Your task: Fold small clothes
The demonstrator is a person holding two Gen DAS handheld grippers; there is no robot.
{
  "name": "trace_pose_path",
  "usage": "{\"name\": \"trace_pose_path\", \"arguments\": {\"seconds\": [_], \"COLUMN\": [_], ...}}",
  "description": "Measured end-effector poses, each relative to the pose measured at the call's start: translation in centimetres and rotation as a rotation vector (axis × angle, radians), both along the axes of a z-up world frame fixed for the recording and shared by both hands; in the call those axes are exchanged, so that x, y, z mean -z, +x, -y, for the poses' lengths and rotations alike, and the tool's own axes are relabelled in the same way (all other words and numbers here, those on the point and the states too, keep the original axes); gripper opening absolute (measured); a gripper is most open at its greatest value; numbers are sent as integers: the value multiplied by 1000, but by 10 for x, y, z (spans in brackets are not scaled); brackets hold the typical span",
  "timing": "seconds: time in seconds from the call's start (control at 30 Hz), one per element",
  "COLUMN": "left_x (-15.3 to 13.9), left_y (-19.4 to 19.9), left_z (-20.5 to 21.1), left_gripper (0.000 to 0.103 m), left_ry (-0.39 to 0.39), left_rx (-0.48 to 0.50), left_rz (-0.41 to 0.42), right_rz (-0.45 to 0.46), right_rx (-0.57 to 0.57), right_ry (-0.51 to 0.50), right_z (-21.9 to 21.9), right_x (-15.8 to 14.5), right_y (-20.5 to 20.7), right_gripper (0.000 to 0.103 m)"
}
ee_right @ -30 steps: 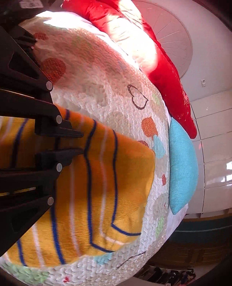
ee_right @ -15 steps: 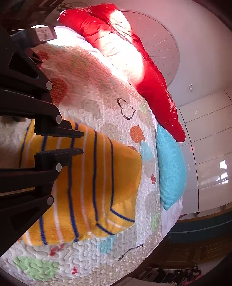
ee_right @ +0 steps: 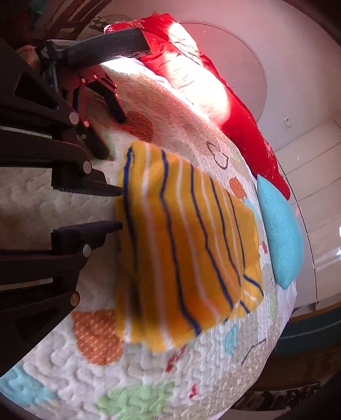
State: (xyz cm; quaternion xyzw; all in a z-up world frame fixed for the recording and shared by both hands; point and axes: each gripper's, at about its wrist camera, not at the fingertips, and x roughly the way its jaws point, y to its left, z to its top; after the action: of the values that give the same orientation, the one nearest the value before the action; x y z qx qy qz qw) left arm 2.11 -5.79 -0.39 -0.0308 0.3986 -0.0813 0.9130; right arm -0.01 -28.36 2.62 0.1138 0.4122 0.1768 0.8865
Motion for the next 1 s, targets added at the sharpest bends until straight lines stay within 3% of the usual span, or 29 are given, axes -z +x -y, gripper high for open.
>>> {"name": "trace_pose_path", "arguments": {"seconds": [0.07, 0.13, 0.23, 0.27, 0.33, 0.4, 0.6, 0.83, 0.9, 1.0], "left_x": [0, 0, 0, 0, 0, 0, 1, 1, -1, -7], "left_y": [0, 0, 1, 1, 3, 6, 14, 8, 4, -5], "left_z": [1, 2, 4, 5, 6, 8, 12, 10, 10, 9], "left_gripper": [103, 103, 103, 103, 103, 103, 103, 103, 103, 103], "left_ry": [4, 12, 26, 32, 47, 63, 83, 67, 69, 50], "left_rx": [-1, -2, -8, -11, -15, -25, -62, -64, -68, -90], "left_rz": [0, -2, -10, -12, -25, -50, -98, -74, -78, -97], "right_rz": [61, 77, 4, -11, 15, 27, 43, 33, 30, 26], "right_rx": [94, 193, 309, 320, 300, 256, 293, 321, 297, 258], "right_ry": [-58, -88, -91, -80, -81, -102, -199, -94, -133, -290], "right_z": [21, 42, 67, 71, 69, 56, 34, 41, 36, 18], "right_x": [-5, -4, 12, 17, 18, 20, 26, 24, 25, 25], "right_y": [-22, -31, -27, -26, -28, -28, -27, -37, -38, -39], "right_gripper": [64, 67, 70, 71, 82, 101, 103, 103, 103, 103]}}
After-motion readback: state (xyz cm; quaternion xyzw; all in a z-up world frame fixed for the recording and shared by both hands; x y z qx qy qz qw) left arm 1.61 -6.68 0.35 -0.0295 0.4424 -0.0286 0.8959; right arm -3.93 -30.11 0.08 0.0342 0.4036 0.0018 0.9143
